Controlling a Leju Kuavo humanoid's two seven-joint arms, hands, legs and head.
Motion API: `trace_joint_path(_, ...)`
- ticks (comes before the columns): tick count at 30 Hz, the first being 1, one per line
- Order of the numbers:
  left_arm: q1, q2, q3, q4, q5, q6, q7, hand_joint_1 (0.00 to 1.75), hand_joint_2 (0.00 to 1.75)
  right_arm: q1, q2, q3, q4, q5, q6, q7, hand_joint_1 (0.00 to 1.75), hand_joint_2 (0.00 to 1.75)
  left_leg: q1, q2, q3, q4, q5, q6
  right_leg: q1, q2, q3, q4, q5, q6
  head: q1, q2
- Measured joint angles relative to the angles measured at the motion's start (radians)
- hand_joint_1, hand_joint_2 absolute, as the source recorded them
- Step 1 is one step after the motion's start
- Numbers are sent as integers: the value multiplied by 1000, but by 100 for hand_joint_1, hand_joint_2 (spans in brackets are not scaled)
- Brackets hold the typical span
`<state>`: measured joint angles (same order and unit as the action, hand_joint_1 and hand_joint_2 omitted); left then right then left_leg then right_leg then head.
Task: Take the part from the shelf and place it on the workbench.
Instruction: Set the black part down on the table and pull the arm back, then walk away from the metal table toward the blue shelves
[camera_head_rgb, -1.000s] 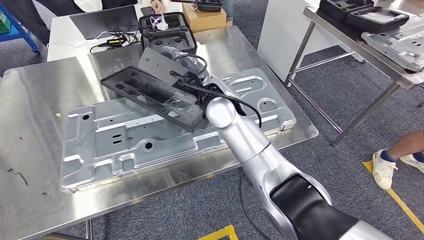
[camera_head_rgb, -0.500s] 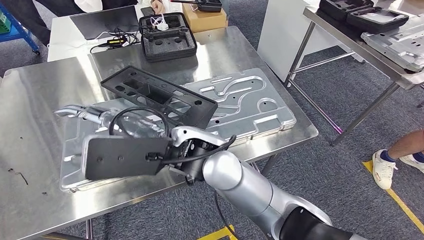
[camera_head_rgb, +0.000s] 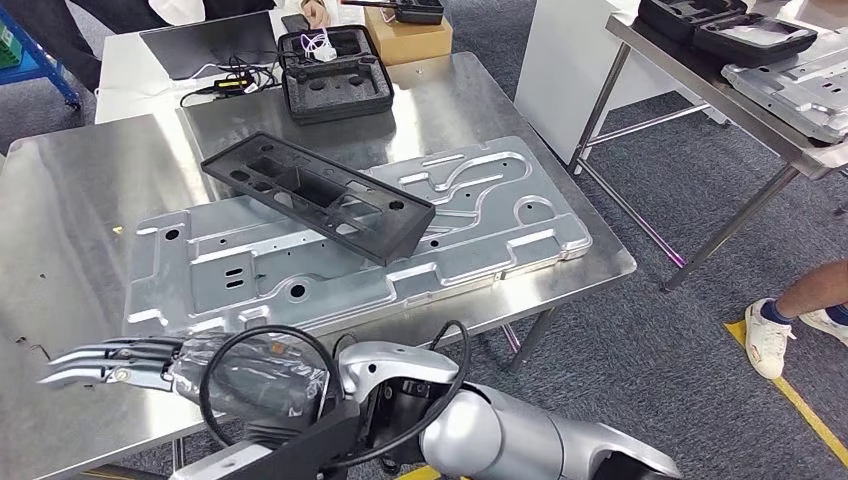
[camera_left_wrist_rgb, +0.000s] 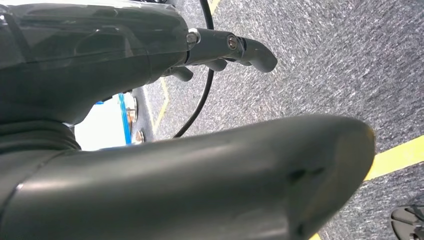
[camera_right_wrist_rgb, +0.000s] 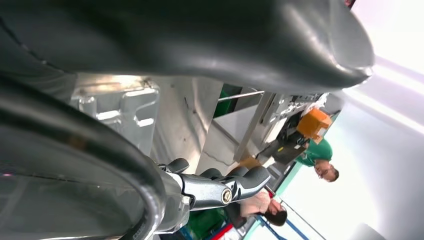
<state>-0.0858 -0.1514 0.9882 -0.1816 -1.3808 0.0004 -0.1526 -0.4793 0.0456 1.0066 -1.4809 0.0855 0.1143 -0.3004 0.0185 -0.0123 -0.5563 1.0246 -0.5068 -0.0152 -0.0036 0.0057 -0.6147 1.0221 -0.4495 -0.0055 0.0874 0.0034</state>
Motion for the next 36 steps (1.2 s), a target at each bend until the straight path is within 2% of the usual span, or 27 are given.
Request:
trace_joint_path(32,0,0,23,0,16,11,0,0,0,18,-24,42,3,-66,4,-15,0,0,0,0,0,0,0,0,0,0,0,0,0,0,0,0)
trace_joint_path(36,0,0,28,0,18,13,0,0,0,18,-25,42,3,-67,4,-16,0,0,-4,0,-2,6,-4,11,-6,0,1,-6,4,6,0,0)
